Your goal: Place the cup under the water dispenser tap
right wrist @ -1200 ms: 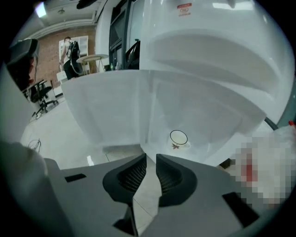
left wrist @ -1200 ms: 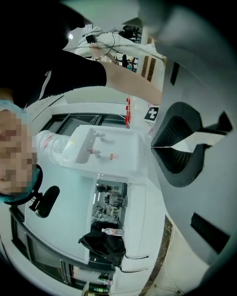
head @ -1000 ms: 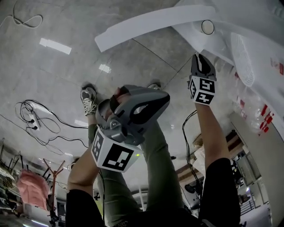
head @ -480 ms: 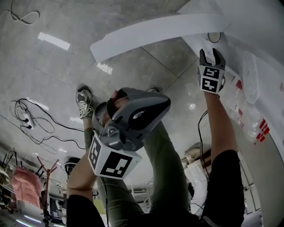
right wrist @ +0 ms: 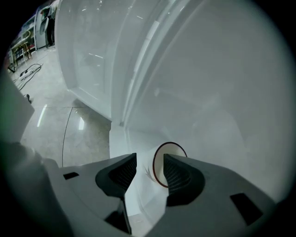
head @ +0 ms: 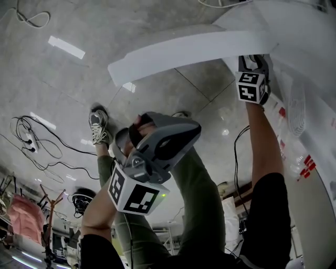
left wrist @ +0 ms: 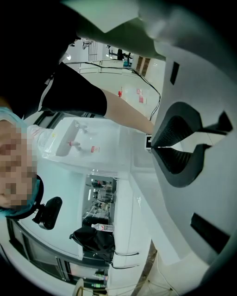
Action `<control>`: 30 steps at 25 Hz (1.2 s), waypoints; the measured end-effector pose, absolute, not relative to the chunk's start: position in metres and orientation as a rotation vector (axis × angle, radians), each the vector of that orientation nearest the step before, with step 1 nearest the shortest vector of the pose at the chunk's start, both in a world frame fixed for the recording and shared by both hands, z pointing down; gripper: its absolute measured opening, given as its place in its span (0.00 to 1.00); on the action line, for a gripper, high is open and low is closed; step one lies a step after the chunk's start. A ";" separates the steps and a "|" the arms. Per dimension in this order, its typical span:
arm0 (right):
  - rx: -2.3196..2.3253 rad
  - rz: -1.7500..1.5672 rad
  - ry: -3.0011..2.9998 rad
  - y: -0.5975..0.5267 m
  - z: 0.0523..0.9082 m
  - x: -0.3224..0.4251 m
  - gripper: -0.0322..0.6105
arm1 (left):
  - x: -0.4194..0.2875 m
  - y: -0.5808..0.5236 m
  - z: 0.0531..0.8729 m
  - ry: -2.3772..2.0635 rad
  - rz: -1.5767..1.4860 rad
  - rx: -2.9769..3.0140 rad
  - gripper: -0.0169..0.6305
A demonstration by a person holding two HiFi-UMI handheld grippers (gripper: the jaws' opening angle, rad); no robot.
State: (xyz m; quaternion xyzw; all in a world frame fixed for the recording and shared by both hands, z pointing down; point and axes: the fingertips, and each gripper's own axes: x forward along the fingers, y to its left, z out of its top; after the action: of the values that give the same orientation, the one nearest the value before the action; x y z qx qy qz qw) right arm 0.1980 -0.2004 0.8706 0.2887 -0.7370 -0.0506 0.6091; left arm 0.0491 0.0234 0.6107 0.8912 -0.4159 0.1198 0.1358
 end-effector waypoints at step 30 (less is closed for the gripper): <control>0.585 0.129 -1.717 -0.098 0.808 0.171 0.15 | 0.042 0.034 0.549 -1.100 0.355 2.688 0.06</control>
State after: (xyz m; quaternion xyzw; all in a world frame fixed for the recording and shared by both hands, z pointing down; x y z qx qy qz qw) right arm 0.1706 -0.0981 0.8082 0.2539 -0.7450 0.0560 0.6143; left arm 0.0422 0.0345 0.5488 0.9133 -0.3738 0.1206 0.1077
